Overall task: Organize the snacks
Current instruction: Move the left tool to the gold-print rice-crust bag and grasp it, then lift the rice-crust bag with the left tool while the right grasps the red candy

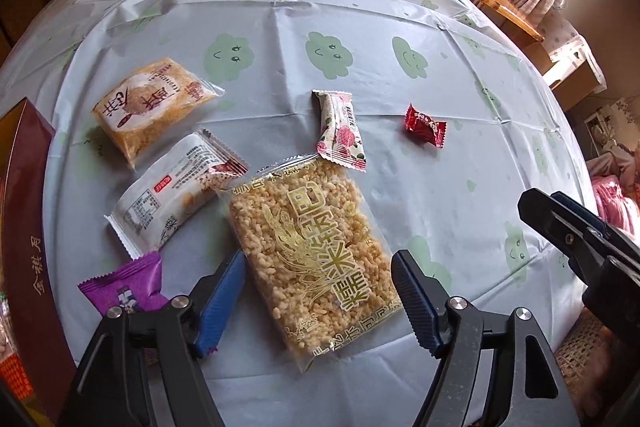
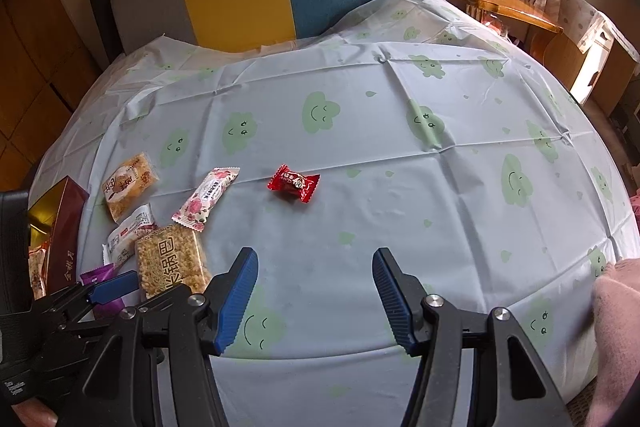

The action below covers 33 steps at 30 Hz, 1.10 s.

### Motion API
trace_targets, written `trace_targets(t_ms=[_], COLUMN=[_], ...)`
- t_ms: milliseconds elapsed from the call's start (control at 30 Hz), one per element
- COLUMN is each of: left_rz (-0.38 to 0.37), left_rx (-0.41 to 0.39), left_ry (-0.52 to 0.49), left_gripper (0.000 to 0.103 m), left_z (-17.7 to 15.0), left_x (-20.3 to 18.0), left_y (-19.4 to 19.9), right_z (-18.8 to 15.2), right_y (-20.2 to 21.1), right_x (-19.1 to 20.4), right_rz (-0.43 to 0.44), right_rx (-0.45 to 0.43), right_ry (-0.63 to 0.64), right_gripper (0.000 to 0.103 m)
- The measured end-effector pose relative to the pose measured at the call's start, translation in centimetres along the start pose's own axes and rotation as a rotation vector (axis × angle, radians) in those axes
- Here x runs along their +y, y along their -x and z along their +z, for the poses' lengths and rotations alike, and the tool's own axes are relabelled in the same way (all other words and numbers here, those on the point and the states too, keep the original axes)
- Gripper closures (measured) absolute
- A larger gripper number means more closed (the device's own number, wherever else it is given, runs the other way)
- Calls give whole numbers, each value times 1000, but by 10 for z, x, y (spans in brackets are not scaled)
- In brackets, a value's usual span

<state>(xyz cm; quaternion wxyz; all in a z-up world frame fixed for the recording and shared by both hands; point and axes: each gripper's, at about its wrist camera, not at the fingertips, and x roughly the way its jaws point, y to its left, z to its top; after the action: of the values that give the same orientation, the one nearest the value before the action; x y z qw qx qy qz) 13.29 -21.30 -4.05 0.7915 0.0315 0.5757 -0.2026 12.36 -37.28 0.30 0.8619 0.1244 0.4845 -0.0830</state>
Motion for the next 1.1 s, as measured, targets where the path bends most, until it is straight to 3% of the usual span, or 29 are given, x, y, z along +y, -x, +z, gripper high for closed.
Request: trace_targets(t_ms=[267, 500, 633, 700, 1100], left_rz=[46, 65, 92, 82, 43], left_rx=[46, 43, -7, -23, -60], left_ry=[-96, -117, -189, -205, -366], left_gripper=[23, 18, 20, 24, 25], left_z=[15, 13, 2, -4, -65], left_x=[-17, -22, -33, -35, -47], left_y=[-17, -31, -33, -30, -8], right_z=[1, 0, 0, 0, -1], right_y=[1, 0, -3, -4, -7], right_x=[-3, -4, -4, -4, -6], right_rz=[19, 20, 16, 10, -10], right_rx=[-4, 6, 17, 21, 38], right_ry=[-21, -30, -31, -31, -42], right_gripper=[42, 42, 42, 42, 42])
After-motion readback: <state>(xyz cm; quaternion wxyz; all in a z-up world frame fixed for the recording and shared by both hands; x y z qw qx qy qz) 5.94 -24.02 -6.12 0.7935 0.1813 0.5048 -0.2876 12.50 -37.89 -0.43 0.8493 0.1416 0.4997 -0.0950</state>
